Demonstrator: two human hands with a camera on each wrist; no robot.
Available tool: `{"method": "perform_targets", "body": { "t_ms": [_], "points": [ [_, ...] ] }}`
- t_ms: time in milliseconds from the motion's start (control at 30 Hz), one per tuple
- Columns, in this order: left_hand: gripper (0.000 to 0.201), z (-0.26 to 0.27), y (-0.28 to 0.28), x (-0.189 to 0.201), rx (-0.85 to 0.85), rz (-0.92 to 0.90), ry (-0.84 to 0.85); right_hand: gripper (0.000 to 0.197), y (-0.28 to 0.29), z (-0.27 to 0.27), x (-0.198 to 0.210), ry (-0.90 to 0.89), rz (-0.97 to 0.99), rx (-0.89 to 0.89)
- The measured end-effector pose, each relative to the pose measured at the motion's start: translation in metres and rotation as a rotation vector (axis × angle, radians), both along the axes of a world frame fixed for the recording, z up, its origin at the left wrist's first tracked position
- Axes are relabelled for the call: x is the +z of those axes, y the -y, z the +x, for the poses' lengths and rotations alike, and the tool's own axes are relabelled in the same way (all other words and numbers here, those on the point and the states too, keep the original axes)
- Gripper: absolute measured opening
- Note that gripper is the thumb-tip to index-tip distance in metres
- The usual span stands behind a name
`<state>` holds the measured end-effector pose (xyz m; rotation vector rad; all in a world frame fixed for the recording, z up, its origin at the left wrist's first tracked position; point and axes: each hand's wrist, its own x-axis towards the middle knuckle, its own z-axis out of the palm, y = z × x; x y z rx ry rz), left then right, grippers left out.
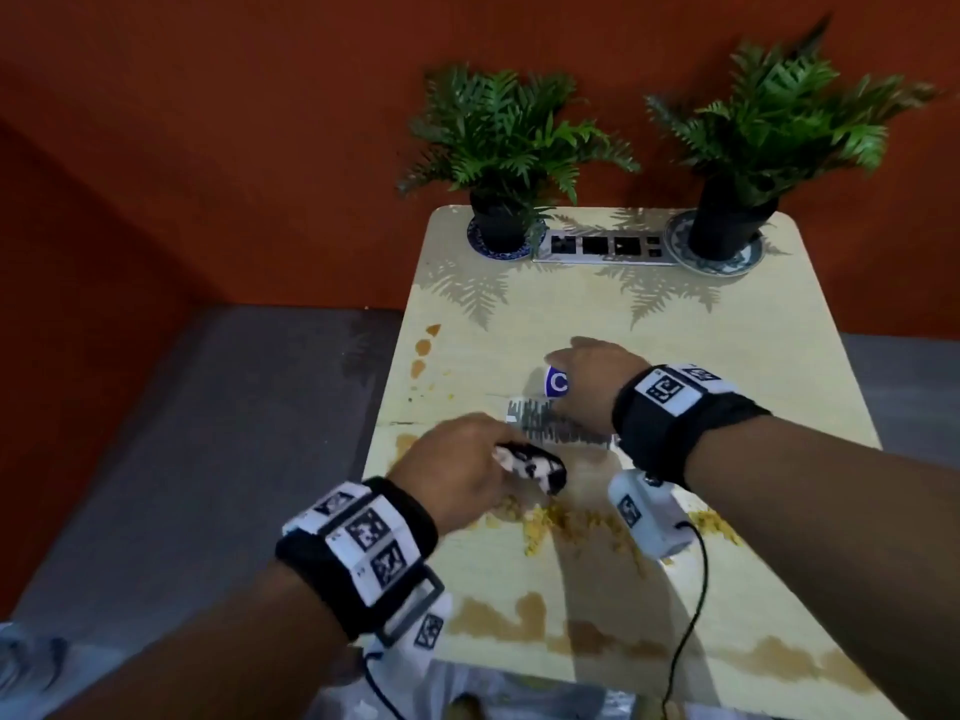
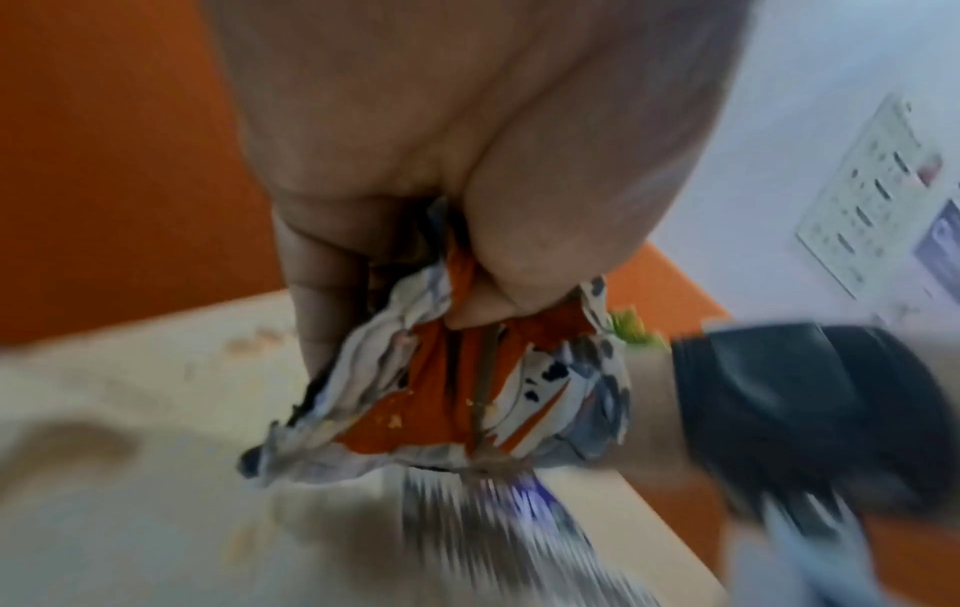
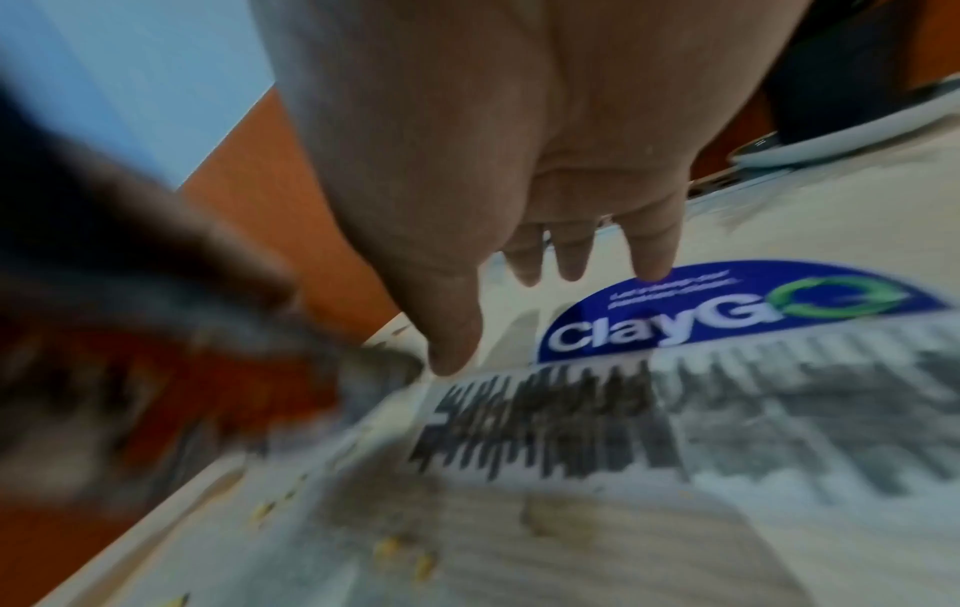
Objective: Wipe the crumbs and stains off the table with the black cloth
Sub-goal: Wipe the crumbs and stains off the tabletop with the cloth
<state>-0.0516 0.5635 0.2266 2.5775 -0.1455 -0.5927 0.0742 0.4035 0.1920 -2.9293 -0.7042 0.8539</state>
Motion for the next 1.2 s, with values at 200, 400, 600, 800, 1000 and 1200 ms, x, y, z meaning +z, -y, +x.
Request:
{"method": "perform_targets", "body": {
  "t_ms": [200,400,600,800,1000,1200],
  "points": [
    [0.037,0.081,-0.058,0.029,0.203,0.201,0.219,0.064,-0.051,-0.013,-0.032,-0.030,-0.105,0.123],
    [0.055,0.094,-0.039,-0.053,-0.026,0.416,0.041,0.049,-0.052,-0.012,-0.032,0.032,-0.056,0.155],
    [0.038,0.029,-0.025,-0.076,-0.061,0.360,0.152,0.048,-0.049,-0.011,-0.034,-0.053,-0.037,0.078],
    [0.046,-0.022,-0.020,-0.053,-0.165,0.266,0.003,0.059,-0.050,-0.008,-0.039,-0.056,-0.065,0.085],
    [0.024,0.029,-0.058,0.006,0.042,-0.067,-0.249,0.051,-0.051,-0.007,-0.039,-0.049,-0.041,0.100],
    [0.036,0.137,-0.089,0.034,-0.007,0.293,0.072,0.058,-0.052,-0.007,-0.039,-0.027,-0.056,0.094]
  ]
}}
